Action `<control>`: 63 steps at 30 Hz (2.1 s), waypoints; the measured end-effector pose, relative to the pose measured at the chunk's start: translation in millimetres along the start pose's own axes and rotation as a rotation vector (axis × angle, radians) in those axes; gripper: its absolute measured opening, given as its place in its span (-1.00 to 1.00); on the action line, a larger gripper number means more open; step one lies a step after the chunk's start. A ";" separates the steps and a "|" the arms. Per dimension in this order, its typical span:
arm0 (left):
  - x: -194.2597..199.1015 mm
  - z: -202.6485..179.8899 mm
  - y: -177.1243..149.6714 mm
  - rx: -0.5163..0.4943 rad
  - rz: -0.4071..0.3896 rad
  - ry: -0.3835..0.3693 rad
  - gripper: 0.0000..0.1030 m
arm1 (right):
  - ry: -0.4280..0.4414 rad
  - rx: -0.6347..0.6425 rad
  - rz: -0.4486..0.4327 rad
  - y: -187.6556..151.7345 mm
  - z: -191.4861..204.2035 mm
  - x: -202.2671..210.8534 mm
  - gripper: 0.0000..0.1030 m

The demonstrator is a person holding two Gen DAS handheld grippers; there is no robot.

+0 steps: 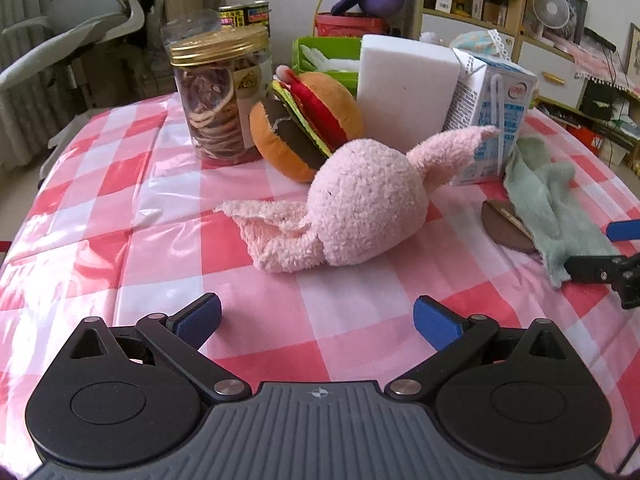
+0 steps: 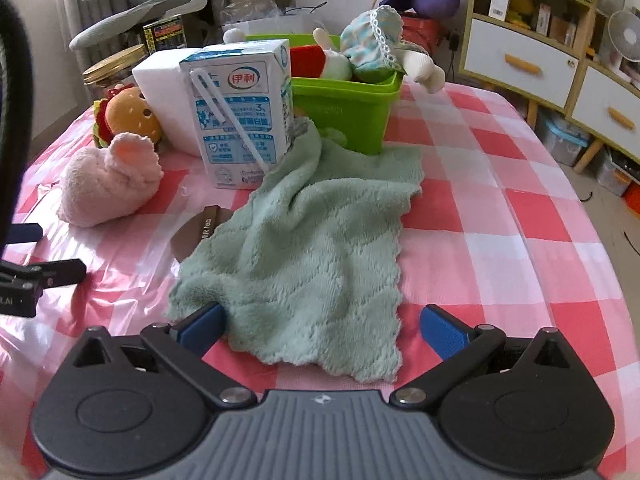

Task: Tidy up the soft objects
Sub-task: 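Grasp the pink bunny with the left gripper while the right grasps the green towel, then lower the bunny and towel into the green bin and open both grippers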

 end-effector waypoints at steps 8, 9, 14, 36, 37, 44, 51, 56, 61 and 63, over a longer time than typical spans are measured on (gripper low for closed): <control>4.9 -5.8 14.3 0.017 -0.100 -0.032 0.89 | 0.019 -0.003 -0.020 6.3 -3.2 6.8 -0.21; 4.8 -6.8 16.3 0.022 -0.109 -0.031 0.89 | 0.019 -0.002 -0.025 6.5 -4.0 6.8 -0.28; 5.3 -11.2 23.9 0.037 -0.135 -0.031 0.87 | 0.033 -0.027 -0.047 8.9 -8.2 8.8 -0.67; -2.3 -19.2 35.5 0.078 -0.138 -0.054 0.22 | 0.018 -0.066 -0.104 26.5 -10.4 -12.6 -0.15; -2.2 -20.0 36.1 0.079 -0.138 -0.054 0.20 | 0.016 -0.066 -0.110 27.4 -10.4 -13.8 -0.15; -1.7 -18.2 37.9 0.104 -0.123 -0.062 0.14 | 0.037 -0.050 -0.136 31.6 -8.0 -16.8 -0.67; 0.7 -12.5 42.4 0.153 -0.075 -0.091 0.11 | 0.063 -0.072 -0.136 35.2 -9.6 -13.1 -0.86; 9.2 -5.9 46.0 0.195 -0.055 -0.094 0.10 | 0.083 -0.097 -0.146 40.4 -12.4 -2.8 -0.87; 22.9 2.4 49.4 0.243 -0.054 -0.088 0.10 | 0.107 -0.136 -0.189 46.8 -13.5 14.2 -0.87; 28.7 4.2 50.0 0.249 -0.058 -0.086 0.10 | 0.116 -0.155 -0.204 49.1 -14.4 20.8 -0.87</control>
Point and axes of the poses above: each gripper's, at about its wrist camera, not at the fingertips, and x roughly against the way its jaws point, z to its left, y to its top, the point moved 3 cm from there along -x, roughly the way its jaws point, and after that the axes turned 10 degrees about y, right-handed, at the moved point
